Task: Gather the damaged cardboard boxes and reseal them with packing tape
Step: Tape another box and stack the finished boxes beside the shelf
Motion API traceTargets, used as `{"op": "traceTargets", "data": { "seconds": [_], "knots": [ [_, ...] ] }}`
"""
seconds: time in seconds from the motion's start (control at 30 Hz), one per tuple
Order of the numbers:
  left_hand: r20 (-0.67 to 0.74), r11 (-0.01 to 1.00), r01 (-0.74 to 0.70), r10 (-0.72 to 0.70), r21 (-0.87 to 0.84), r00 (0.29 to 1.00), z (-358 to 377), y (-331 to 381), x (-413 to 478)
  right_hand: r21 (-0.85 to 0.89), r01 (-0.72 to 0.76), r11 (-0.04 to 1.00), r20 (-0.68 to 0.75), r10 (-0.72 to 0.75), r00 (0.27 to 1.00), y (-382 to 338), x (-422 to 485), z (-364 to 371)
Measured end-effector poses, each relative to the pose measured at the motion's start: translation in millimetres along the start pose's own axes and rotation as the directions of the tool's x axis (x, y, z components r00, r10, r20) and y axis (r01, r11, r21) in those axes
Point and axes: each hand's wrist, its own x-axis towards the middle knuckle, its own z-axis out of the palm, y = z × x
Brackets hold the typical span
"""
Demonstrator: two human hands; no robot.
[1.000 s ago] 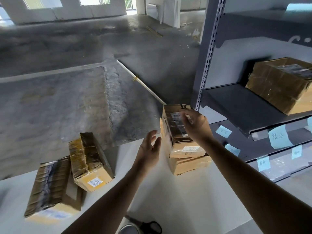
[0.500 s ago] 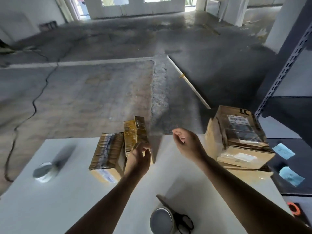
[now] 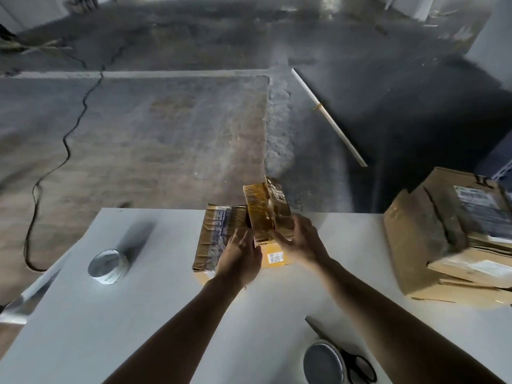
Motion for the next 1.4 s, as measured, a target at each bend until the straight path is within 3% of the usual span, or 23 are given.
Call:
{"op": "traceTargets", "data": {
  "seconds": [0.1,0.27,0.47,0.57,0.8,1.1,1.4],
  "knots": [
    [0.070,0.998,-0.020,0.024,-0.061,0.997,3,-9,9,-0.042,-0.116,0.992,-0.001,0.117,0.993,-6,12,14],
    [0.144,0.997,0.025,-0.013,-0.077,0.990,10,-9,25,-0.109,-0.259,0.960,-0.126,0.245,0.961,-13,21,28],
    [0.223,0.968,0.120,-0.070,-0.220,0.972,21,-9,29,-0.038,-0.279,0.960,-0.178,0.268,0.947,-20,-1,30],
    [0.255,0.965,0.111,-0.048,-0.237,0.966,26,-8,19,-0.028,-0.296,0.955,-0.220,0.283,0.934,-20,-22,28],
    [0.290,0.964,0.055,0.024,-0.262,0.957,31,-6,-18,0.029,-0.398,0.917,-0.167,0.397,0.903,-23,-77,34],
    [0.238,0.974,0.034,0.021,-0.225,0.971,43,-14,-56,-0.021,-0.345,0.938,-0.087,0.342,0.936,-14,-125,44],
    [0.259,0.945,0.262,-0.208,-0.196,0.943,29,19,-83,-0.028,-0.265,0.964,0.032,0.266,0.963,5,-149,37]
  ]
}}
